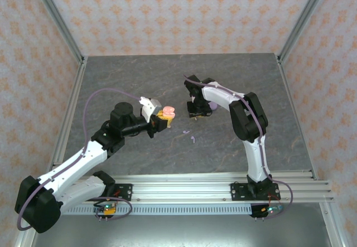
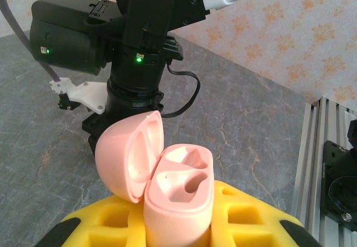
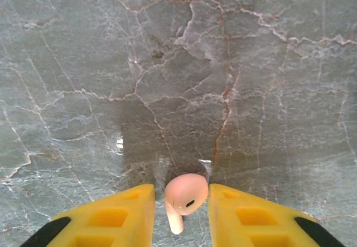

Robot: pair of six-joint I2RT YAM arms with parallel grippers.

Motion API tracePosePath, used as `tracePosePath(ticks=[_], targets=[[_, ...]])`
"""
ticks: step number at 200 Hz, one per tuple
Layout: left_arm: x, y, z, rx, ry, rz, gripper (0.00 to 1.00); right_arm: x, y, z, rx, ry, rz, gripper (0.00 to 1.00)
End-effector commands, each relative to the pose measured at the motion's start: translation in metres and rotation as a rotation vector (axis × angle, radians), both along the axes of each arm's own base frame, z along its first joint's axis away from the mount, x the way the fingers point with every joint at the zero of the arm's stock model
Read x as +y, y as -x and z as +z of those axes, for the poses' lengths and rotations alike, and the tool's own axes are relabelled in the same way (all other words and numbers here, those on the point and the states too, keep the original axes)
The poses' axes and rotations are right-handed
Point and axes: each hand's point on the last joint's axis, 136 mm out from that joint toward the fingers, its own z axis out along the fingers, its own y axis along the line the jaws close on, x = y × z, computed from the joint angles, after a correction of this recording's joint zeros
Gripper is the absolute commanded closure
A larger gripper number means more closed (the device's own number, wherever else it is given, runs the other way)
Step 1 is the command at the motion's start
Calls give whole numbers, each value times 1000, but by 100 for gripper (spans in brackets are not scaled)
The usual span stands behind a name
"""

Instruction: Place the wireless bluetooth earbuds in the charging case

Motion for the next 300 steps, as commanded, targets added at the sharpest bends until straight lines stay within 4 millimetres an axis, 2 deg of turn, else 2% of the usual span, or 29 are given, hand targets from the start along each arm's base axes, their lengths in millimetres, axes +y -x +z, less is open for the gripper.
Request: tracePosePath(ticks=[1,80,180,241,300], targets=[[0,1,14,-26,19,8,95,-3,-10,5,-25,19,-32,68],[0,1,15,-28,20,7,95,-5,-9,3,-12,36,-27,69],[0,1,15,-25,20,8,95,-6,-6,-10,14,50,-9,69],[0,1,15,-23,22,8,95,-6,-4,-20,38,54,-5,78],[0,-6,4,2,12,35,95,-11,-7,-1,-49,31,-40,81]])
